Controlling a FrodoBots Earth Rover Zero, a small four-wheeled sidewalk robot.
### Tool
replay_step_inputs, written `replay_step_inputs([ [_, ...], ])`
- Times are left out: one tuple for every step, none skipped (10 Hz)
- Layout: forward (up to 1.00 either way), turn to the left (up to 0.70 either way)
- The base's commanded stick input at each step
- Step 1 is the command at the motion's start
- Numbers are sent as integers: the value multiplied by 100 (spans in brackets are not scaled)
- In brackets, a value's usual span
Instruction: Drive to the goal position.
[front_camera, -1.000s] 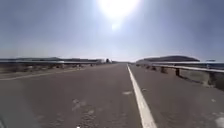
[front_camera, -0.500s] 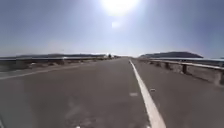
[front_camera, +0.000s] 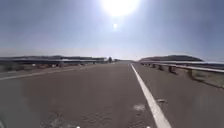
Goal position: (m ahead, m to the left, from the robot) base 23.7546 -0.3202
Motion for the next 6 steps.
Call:
replay_step_inputs([
  [70,-35],
  [70,-5],
  [70,0],
  [70,0],
  [70,0],
  [70,0],
])
